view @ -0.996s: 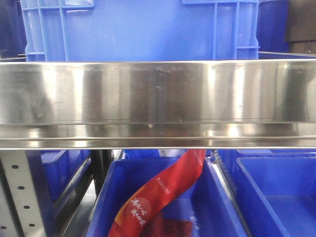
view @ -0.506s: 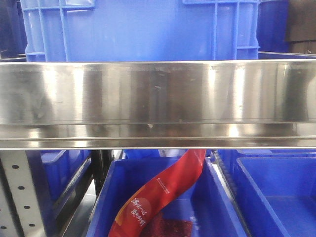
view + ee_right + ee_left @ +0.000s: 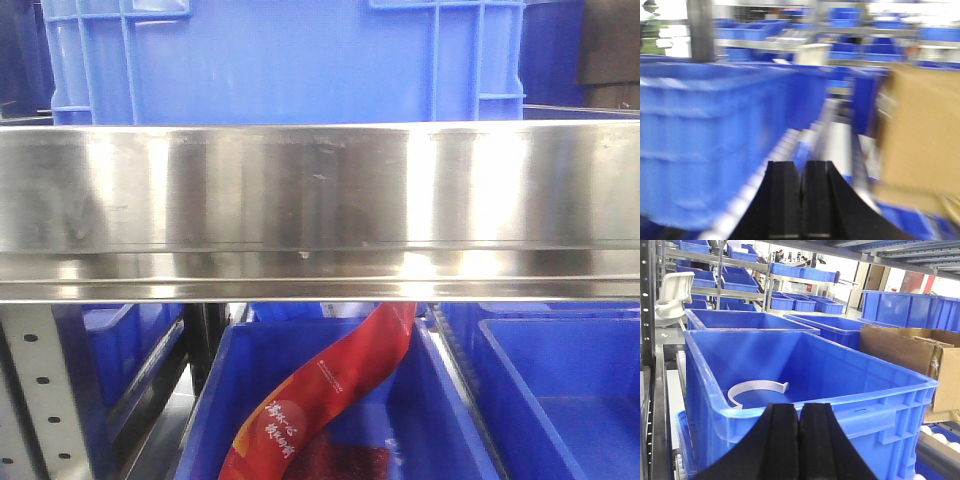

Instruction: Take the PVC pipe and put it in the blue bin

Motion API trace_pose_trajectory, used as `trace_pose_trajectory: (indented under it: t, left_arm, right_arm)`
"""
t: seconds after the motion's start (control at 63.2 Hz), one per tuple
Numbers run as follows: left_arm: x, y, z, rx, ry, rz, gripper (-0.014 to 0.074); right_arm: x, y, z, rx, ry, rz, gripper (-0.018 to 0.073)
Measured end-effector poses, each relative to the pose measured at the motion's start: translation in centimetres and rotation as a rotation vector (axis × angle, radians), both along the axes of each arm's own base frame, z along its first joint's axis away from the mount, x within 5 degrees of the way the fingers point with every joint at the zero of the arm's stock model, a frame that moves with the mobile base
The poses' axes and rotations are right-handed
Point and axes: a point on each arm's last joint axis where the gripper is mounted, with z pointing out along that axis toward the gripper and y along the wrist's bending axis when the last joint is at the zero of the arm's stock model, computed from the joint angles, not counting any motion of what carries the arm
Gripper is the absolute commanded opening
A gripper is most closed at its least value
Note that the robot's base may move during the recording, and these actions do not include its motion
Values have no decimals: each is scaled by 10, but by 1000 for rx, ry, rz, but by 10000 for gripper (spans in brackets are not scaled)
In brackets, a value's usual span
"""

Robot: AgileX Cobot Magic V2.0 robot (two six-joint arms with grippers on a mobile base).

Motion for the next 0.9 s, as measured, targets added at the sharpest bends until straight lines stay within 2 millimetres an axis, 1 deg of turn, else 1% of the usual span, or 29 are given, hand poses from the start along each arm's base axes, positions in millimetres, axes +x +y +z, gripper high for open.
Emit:
trace_pose_trajectory:
  t: [0.111, 0.221, 0.332, 0.364, 0.506, 0.901]
  left_arm:
    - [0, 0, 0, 0, 0, 0, -111]
    - [0, 0, 0, 0, 0, 0, -111]
    - [0, 0, 0, 0, 0, 0, -111]
    - [0, 0, 0, 0, 0, 0, -111]
    - [0, 0, 0, -1, -2, 0, -111]
    - [0, 0, 0, -1, -2, 0, -111]
  right_arm:
    - [-15, -5, -31, 0, 1, -55, -167]
    - [-23, -5, -63, 0, 22, -63, -167]
    - [-29, -5, -84, 0, 17, -63, -167]
    - [-30, -5, -87, 0, 8, -63, -167]
    - [-33, -5, -87, 0, -30, -63, -167]
    - [-34, -5, -87, 2, -33, -65, -167]
